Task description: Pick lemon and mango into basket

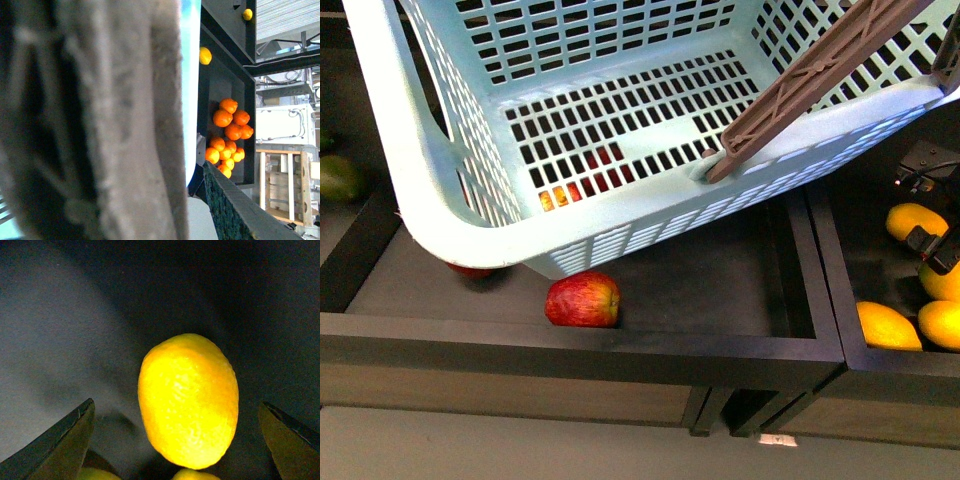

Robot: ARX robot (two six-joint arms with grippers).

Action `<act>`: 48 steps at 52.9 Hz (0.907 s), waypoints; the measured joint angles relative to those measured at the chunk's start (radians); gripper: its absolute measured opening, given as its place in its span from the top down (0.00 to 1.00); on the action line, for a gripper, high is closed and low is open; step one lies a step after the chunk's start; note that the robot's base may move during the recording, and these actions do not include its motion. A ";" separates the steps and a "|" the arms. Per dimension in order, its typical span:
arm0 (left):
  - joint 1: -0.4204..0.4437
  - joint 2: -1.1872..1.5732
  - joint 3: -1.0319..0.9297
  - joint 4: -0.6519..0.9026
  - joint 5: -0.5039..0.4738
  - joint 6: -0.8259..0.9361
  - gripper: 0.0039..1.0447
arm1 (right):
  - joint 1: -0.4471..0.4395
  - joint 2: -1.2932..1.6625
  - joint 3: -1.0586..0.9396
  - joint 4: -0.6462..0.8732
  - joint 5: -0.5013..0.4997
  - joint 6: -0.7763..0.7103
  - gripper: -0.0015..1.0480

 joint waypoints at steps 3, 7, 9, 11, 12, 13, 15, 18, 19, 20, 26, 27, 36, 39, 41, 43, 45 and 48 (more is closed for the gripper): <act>0.000 0.000 0.000 0.000 -0.002 0.000 0.74 | 0.000 0.023 0.034 -0.013 0.005 0.004 0.08; 0.000 0.000 0.000 0.000 -0.001 0.000 0.74 | 0.000 0.056 0.084 -0.039 0.006 0.014 0.08; 0.000 0.000 0.000 0.000 -0.001 0.000 0.74 | 0.000 0.067 0.100 -0.044 0.008 0.019 0.08; 0.000 0.000 0.000 0.000 0.000 0.000 0.74 | 0.000 0.075 0.114 -0.051 0.010 0.024 0.08; 0.000 0.000 0.000 0.000 0.000 0.000 0.74 | 0.000 0.080 0.122 -0.056 0.011 0.028 0.08; 0.000 0.000 0.000 0.000 0.001 0.000 0.74 | 0.000 0.082 0.126 -0.059 0.011 0.030 0.08; 0.000 0.000 0.000 0.000 0.001 0.000 0.74 | 0.000 0.085 0.131 -0.063 0.011 0.032 0.10; 0.000 0.000 0.000 0.000 0.001 0.000 0.74 | 0.000 0.090 0.139 -0.070 0.015 0.033 0.17; 0.000 0.000 0.000 0.000 0.001 0.000 0.74 | 0.000 0.091 0.142 -0.072 0.015 0.034 0.20; 0.000 0.000 0.000 0.000 0.001 0.000 0.74 | -0.001 0.092 0.143 -0.074 0.015 0.034 0.22; 0.000 0.000 0.000 0.000 0.001 0.000 0.74 | -0.003 0.094 0.146 -0.078 0.009 0.042 0.35; 0.000 0.000 0.000 0.000 0.001 0.000 0.74 | -0.005 0.094 0.146 -0.077 0.006 0.048 0.38; 0.000 0.000 0.000 0.000 0.001 0.000 0.74 | -0.012 0.090 0.133 -0.060 -0.024 0.092 0.48; 0.000 0.000 0.000 0.000 0.000 0.000 0.74 | -0.016 0.079 0.108 -0.035 -0.032 0.111 0.49; 0.000 0.000 0.000 0.000 0.000 0.000 0.74 | -0.019 0.067 0.085 -0.013 -0.041 0.122 0.49; 0.000 0.000 0.000 0.000 0.000 0.000 0.74 | -0.023 0.047 0.057 0.011 -0.058 0.140 0.49; 0.000 0.000 0.000 0.000 0.000 0.000 0.74 | -0.028 0.019 0.022 0.033 -0.082 0.157 0.49; 0.000 0.000 0.000 0.000 0.000 0.000 0.74 | -0.033 -0.018 -0.018 0.066 -0.112 0.179 0.49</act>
